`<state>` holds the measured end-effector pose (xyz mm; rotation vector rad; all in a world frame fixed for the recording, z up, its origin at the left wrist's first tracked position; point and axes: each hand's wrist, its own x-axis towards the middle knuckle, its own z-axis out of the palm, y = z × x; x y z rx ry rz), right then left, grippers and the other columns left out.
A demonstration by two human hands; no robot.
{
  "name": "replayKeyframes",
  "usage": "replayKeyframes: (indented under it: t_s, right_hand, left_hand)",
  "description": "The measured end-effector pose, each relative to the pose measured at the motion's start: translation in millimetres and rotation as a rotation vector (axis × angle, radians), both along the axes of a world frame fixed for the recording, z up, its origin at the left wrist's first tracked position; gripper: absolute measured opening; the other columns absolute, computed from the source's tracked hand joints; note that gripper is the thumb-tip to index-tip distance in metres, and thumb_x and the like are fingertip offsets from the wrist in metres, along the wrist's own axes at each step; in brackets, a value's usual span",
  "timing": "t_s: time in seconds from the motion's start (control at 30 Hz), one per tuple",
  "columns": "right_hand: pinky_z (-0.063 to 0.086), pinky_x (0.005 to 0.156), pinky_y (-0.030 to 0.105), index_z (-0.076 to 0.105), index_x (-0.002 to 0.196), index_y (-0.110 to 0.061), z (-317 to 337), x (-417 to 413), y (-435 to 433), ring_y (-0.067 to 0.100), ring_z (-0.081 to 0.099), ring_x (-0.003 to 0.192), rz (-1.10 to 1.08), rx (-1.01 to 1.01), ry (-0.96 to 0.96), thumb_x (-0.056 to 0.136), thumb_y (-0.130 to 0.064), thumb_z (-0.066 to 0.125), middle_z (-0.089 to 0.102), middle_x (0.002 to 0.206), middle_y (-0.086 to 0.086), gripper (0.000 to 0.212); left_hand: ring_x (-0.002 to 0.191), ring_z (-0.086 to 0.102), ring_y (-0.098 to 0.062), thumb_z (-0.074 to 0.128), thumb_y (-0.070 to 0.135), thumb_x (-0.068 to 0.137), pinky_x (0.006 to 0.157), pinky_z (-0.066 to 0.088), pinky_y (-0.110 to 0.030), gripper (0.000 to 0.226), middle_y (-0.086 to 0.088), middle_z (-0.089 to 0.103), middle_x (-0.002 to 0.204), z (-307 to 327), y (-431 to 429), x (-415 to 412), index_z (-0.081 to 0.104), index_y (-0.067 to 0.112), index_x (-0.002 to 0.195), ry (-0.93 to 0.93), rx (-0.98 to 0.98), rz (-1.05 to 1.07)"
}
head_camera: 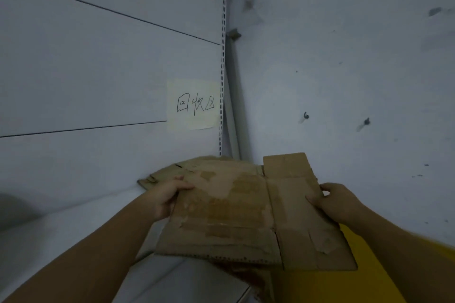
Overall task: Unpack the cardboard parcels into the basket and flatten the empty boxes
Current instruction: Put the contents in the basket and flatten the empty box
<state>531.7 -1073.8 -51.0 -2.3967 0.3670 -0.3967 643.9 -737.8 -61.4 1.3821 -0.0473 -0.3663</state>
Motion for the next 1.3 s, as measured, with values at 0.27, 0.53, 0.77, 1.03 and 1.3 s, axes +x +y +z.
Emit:
replayKeyframes:
  t_s: [0.27,0.53,0.77,1.03,1.3]
  right_hand:
    - [0.046,0.094,0.042,0.048,0.132,-0.006,8.8,152.3,-8.9,0.032,0.058,0.107,0.134,-0.094,-0.033,0.091,-0.034,0.057,0.059,0.126,0.017,0.051]
    - [0.045,0.088,0.037,0.048,0.130,-0.011,5.4,290.2,9.5,0.027,0.057,0.099,0.341,-0.059,-0.149,0.091,-0.035,0.054,0.060,0.121,0.014,0.046]
    - [0.043,0.077,0.030,0.050,0.122,-0.017,-28.5,388.6,32.1,0.025,0.057,0.099,0.579,-0.321,-0.079,0.092,-0.039,0.046,0.060,0.115,0.007,0.037]
    - [0.043,0.093,0.035,0.066,0.115,-0.015,-74.2,427.8,42.9,0.023,0.056,0.104,0.942,-0.327,-0.294,0.088,-0.003,0.043,0.064,0.117,0.009,0.037]
    - [0.045,0.088,0.036,0.070,0.105,-0.015,-77.9,429.6,40.6,0.022,0.056,0.098,0.909,-0.233,-0.326,0.092,-0.008,0.041,0.065,0.111,0.006,0.032]
  left_hand:
    - [0.088,0.065,-0.034,0.060,0.005,0.086,0.062,0.057,-0.042,0.034,-0.017,0.065,0.108,5.6,6.2,95.4,0.053,0.014,0.119,-0.064,-0.005,0.187]
    - [0.093,0.063,-0.035,0.062,0.004,0.084,0.065,0.054,-0.042,0.034,-0.016,0.063,0.106,5.6,17.7,117.1,0.051,0.017,0.114,-0.102,0.010,0.501]
    - [0.080,0.057,-0.017,0.060,0.023,0.087,0.068,0.047,-0.028,0.029,-0.010,0.064,0.107,-26.6,-3.2,121.1,0.058,0.006,0.110,-0.185,0.887,0.772]
    - [0.114,0.054,-0.029,0.058,0.030,0.090,0.091,0.048,-0.040,0.057,-0.013,0.048,0.138,-47.4,-12.1,122.8,0.035,0.014,0.140,-0.065,0.716,0.921]
    - [0.116,0.053,-0.028,0.058,0.030,0.090,0.096,0.045,-0.041,0.050,-0.012,0.051,0.134,-50.2,-16.8,121.0,0.036,0.035,0.136,-0.098,0.756,0.958]
